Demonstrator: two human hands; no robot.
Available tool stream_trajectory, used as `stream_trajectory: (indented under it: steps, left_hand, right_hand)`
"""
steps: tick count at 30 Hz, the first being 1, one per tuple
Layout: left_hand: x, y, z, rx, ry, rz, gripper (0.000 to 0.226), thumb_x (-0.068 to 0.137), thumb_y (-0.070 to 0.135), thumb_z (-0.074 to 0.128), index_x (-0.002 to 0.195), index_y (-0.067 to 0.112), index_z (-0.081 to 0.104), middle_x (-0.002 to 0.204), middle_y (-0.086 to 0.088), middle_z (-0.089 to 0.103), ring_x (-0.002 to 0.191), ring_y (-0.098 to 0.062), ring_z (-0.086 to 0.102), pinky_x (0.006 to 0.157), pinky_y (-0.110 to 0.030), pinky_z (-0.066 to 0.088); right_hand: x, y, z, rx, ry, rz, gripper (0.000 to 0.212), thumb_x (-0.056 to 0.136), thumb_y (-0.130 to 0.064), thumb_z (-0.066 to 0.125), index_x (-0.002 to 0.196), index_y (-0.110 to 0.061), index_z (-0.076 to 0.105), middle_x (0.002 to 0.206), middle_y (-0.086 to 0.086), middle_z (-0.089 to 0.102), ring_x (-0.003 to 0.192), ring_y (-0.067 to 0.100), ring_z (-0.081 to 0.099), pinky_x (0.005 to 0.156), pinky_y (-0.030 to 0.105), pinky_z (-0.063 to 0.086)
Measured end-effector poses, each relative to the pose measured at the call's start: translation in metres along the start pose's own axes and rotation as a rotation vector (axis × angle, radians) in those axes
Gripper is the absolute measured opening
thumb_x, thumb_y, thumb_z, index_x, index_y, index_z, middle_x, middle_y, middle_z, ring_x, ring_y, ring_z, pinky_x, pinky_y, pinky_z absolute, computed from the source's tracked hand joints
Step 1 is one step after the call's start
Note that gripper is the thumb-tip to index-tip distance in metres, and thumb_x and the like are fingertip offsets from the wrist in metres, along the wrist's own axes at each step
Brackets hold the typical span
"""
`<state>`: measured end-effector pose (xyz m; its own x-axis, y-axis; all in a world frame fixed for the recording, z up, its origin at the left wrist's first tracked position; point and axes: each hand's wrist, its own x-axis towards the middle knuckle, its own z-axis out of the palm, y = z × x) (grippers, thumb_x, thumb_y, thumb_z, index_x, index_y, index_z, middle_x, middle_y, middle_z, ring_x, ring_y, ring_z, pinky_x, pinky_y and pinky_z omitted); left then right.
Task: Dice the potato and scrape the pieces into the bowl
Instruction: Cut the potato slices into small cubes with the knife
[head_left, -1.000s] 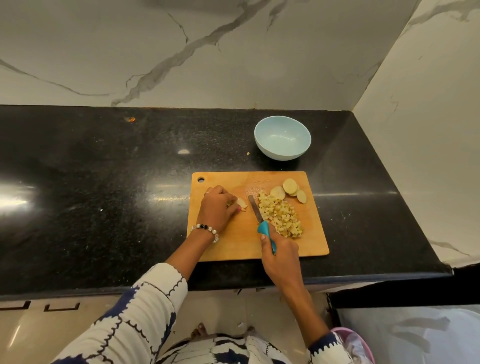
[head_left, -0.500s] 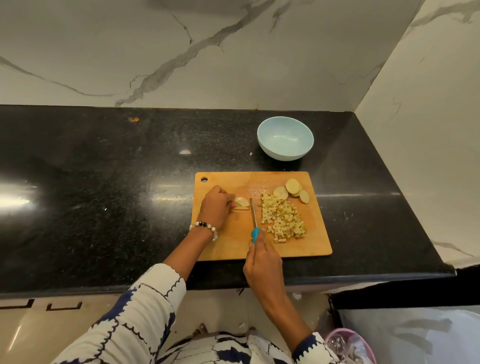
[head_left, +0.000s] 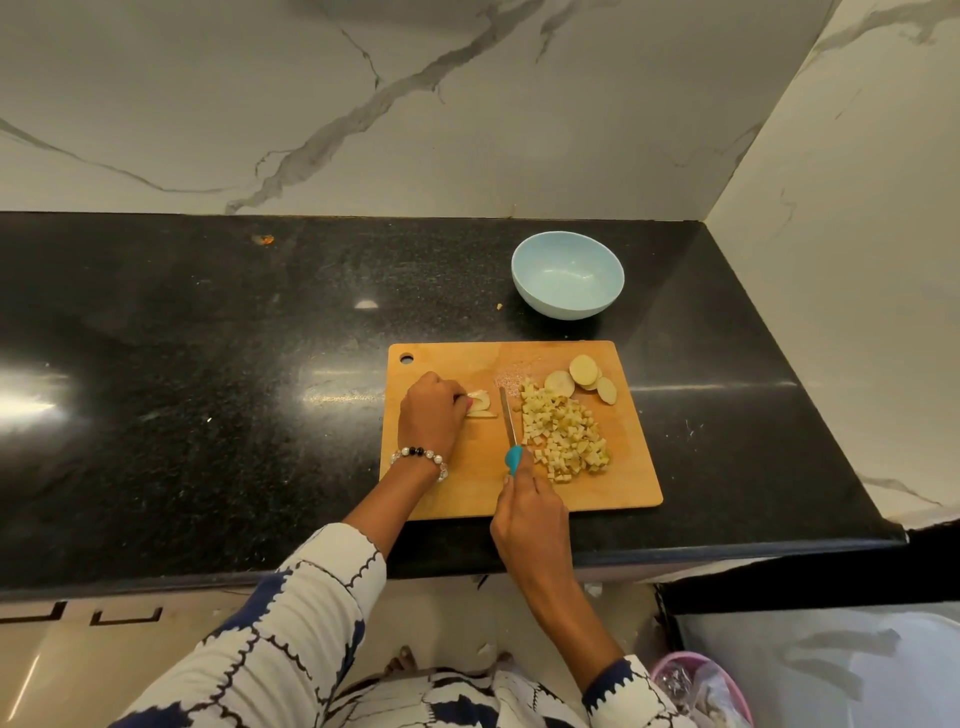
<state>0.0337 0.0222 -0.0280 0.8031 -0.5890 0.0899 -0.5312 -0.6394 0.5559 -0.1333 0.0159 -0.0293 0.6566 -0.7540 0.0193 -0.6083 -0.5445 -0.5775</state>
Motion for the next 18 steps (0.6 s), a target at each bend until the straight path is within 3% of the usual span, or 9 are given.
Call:
stream_trajectory:
  steps: [4,7,12,18]
  left_hand:
    - [-0.001,0.002,0.003,-0.010,-0.011,0.002,0.026,0.089,0.028,0.058,0.106,0.011,0.069,0.100,-0.007,0.061,0.092,-0.020,0.056,0.075,-0.026,0.044]
    - [-0.003,0.005,0.004,0.056,-0.093,0.073,0.036,0.086,0.033,0.062,0.114,0.011,0.065,0.106,-0.007,0.056,0.100,-0.021,0.049,0.080,-0.028,0.045]
    - [0.002,0.005,0.002,0.087,-0.173,0.106,0.041,0.082,0.030,0.067,0.120,0.013,0.062,0.109,-0.005,0.054,0.103,-0.020,0.047,0.084,-0.025,0.041]
    - [0.013,0.003,-0.003,0.044,-0.277,0.171,0.043,0.078,0.031,0.072,0.118,0.018,0.064,0.109,0.001,0.058,0.096,-0.014,0.051,0.079,-0.021,0.040]
  right_hand:
    - [-0.003,0.003,-0.005,0.057,-0.021,-0.017,0.052,0.100,-0.019,0.036,0.146,0.000,0.023,0.118,0.017,0.056,0.077,0.012,0.046,0.064,0.023,0.040]
    - [-0.004,0.004,-0.005,0.079,-0.030,-0.049,0.052,0.101,-0.022,0.035,0.146,0.000,0.024,0.121,0.017,0.055,0.076,0.010,0.047,0.060,0.014,0.034]
    - [0.002,0.005,-0.008,0.085,0.021,-0.032,0.049,0.100,-0.020,0.040,0.144,0.000,0.031,0.094,0.010,0.058,0.073,0.012,0.049,0.054,0.012,0.030]
    - [0.006,0.010,-0.014,0.112,0.016,-0.018,0.049,0.099,-0.020,0.042,0.144,-0.003,0.034,0.080,0.005,0.054,0.069,0.011,0.049,0.054,0.018,0.033]
